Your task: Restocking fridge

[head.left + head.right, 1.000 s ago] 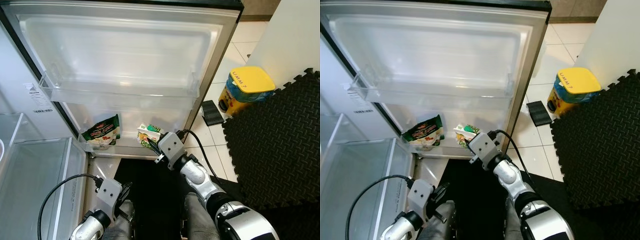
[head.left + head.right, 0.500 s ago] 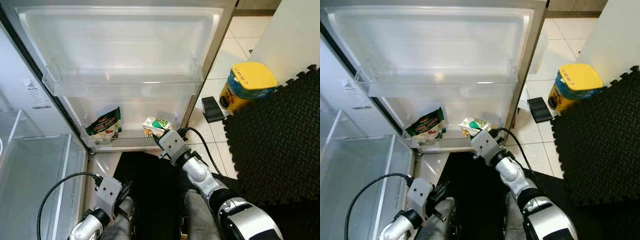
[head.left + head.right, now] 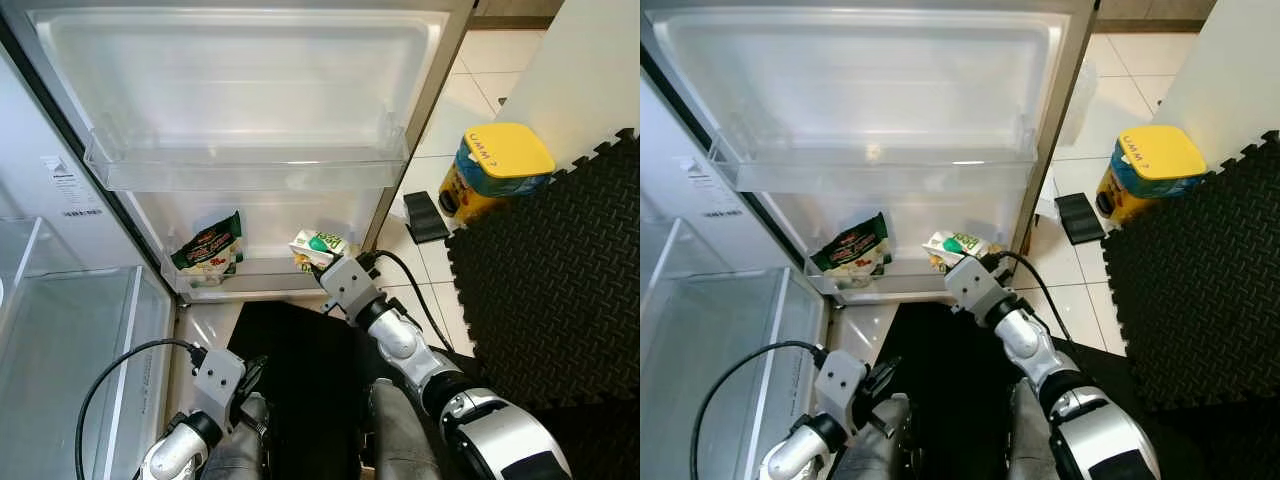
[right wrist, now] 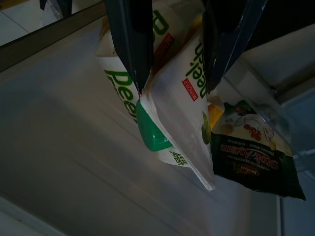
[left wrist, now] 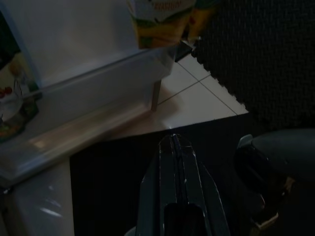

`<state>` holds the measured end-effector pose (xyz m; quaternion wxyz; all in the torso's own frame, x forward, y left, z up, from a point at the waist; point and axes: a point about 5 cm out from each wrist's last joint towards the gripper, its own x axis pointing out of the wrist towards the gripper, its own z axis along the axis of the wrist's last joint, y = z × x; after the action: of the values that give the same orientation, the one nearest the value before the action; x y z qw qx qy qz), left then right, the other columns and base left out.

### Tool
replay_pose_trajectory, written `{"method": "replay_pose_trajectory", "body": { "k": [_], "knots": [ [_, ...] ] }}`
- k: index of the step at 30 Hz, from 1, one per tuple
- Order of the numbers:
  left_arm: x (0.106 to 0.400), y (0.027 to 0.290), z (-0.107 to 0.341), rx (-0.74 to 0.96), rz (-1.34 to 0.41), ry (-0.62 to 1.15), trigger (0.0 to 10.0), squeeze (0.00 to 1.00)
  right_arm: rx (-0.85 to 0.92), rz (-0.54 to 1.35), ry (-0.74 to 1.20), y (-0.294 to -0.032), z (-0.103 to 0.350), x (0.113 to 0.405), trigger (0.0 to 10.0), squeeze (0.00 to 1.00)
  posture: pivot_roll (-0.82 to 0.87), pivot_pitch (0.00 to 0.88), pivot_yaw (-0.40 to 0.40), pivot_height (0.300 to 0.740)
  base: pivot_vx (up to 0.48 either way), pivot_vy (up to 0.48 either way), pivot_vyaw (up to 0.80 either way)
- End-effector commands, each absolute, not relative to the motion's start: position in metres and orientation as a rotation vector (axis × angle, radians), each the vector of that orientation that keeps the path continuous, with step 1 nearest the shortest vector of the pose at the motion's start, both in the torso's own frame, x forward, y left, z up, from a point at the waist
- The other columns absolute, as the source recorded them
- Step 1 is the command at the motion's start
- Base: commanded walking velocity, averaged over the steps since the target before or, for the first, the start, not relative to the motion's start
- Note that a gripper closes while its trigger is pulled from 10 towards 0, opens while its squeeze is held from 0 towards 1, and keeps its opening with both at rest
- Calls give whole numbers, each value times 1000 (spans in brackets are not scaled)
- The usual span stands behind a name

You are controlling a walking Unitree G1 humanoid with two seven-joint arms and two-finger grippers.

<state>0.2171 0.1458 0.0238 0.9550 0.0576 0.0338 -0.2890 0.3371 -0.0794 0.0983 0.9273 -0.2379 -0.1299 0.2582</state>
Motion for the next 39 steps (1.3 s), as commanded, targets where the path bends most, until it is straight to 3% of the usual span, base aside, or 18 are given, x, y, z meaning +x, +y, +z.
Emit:
{"method": "replay_pose_trajectory", "body": {
  "k": [1, 17, 25, 27, 34, 39],
  "knots": [
    [211, 150, 18, 121, -596, 107, 10000, 0, -488, 521, -261, -81, 97, 337, 10000, 0, 49, 311, -42, 631, 0, 0, 0],
    [217, 156, 24, 124, -564, 90, 10000, 0, -485, 511, -289, -77, 114, 349, 10000, 0, 66, 303, -50, 631, 0, 0, 0],
    [219, 165, 17, 93, -490, 127, 10000, 0, -179, 468, -215, -76, 120, 355, 10000, 0, 42, 242, -58, 631, 0, 0, 0],
    [220, 170, 10, 65, -447, 166, 10000, 0, -34, 516, -218, -71, 125, 356, 10000, 0, 24, 213, -60, 631, 0, 0, 0],
    [216, 178, -7, 33, -361, 260, 10000, 0, 44, 594, -184, -66, 113, 346, 10000, 0, -1, 166, -64, 631, 0, 0, 0],
    [208, 188, -20, 3, -253, 323, 10000, 0, 54, 591, -83, -78, 83, 331, 10000, 0, -16, 140, -67, 631, 0, 0, 0]
  ]
}}
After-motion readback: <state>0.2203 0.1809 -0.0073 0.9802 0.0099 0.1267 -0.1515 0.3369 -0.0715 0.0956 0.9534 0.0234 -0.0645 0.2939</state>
